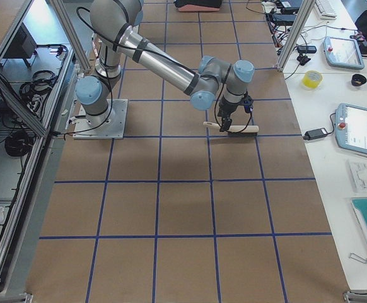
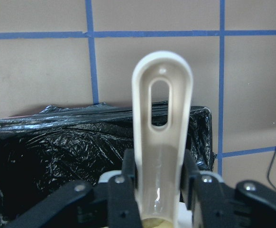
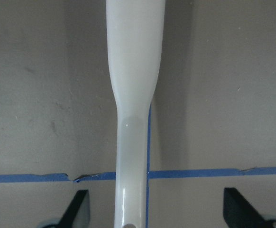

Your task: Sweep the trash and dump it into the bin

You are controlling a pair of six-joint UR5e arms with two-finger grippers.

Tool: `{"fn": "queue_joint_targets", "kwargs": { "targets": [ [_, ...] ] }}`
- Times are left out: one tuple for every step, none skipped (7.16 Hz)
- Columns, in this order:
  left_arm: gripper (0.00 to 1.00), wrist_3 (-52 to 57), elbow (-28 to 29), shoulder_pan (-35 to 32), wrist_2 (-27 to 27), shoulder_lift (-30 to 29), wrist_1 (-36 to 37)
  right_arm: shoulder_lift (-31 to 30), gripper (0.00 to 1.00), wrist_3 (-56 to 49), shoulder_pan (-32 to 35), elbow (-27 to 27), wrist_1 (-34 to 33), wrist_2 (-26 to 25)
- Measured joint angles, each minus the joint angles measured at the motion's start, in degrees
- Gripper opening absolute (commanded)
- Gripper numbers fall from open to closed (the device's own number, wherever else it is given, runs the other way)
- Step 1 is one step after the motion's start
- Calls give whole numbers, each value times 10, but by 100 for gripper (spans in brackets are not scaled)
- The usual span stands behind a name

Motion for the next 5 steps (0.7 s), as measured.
{"fn": "queue_joint_targets", "kwargs": {
  "targets": [
    [0, 30, 17, 0, 0, -17, 26, -27, 99, -1, 2, -14, 21, -1],
    [0, 55, 26, 1, -1, -28, 53, -63, 99, -1, 4, -26, 61, -1],
    [0, 82, 29, 1, -3, -35, 86, -104, 99, 1, 4, -33, 99, 1],
    [0, 117, 27, 0, -16, -38, 122, -142, 99, 3, 9, -37, 130, 3],
    [0, 154, 22, 0, -40, -34, 145, -170, 99, 10, 20, -42, 156, 4]
  ]
}}
